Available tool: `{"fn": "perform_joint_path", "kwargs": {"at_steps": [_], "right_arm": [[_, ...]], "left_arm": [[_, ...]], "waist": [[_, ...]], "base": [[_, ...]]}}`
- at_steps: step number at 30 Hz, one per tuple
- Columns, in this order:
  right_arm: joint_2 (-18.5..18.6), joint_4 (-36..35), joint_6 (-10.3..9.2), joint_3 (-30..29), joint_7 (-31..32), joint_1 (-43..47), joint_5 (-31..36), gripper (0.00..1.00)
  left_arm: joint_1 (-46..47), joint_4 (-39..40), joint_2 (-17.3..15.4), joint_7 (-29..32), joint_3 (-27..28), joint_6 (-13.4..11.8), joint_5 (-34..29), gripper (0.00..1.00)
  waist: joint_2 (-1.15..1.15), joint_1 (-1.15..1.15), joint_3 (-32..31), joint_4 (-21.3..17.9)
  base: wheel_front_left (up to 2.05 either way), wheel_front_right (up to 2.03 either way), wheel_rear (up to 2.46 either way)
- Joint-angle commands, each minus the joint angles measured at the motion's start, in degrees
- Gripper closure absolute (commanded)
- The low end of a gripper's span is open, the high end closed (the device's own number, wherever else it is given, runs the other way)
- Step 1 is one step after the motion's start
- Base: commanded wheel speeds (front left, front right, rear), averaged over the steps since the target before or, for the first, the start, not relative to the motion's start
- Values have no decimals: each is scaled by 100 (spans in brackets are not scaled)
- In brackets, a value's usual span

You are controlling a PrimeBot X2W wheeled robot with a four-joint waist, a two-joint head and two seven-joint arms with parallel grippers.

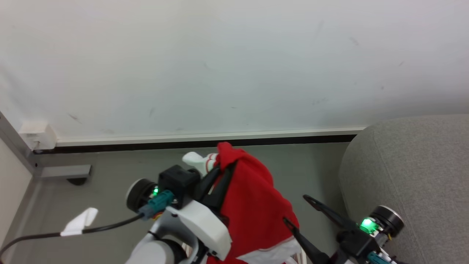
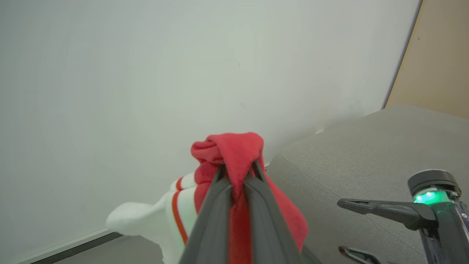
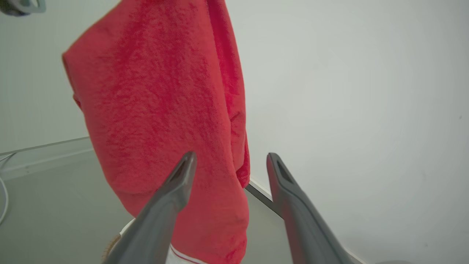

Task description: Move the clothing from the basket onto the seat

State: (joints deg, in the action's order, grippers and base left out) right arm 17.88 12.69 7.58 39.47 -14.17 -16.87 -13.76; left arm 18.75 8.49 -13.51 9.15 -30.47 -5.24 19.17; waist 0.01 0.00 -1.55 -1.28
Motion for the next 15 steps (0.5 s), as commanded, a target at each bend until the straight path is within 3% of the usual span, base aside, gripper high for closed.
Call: {"fn": "perform_joint_path", "kwargs": {"at_steps": [1,5,10,11,12,15], "right_arm": [[1,79,-16,135,-5,-164,-29,0],[-167,600,-16,707,-8,-694,-193,0],[-646,1336,-16,1204,-54,-1101,-480,0],[-749,1463,-16,1334,-57,-1141,-665,69],[-826,1554,-16,1381,-70,-1204,-801,100],[-953,1731,-16,1520,-100,-1334,-1169,100]], "left_arm": [[68,46,28,5,-45,24,-40,100],[161,87,210,45,-333,127,-71,100],[237,120,364,142,-591,238,-17,100],[250,116,384,156,-611,245,-3,100],[256,104,396,165,-619,250,3,100],[262,34,369,169,-591,195,-3,100]], "waist": [[-1,0,-2,25],[-1,0,-9,81],[-1,0,-28,181],[-1,0,-35,209],[-1,0,-43,238],[-1,0,-36,307]], "base": [[0,0,0],[0,0,0],[0,0,0],[0,0,0],[0,0,0],[0,0,0]]}}
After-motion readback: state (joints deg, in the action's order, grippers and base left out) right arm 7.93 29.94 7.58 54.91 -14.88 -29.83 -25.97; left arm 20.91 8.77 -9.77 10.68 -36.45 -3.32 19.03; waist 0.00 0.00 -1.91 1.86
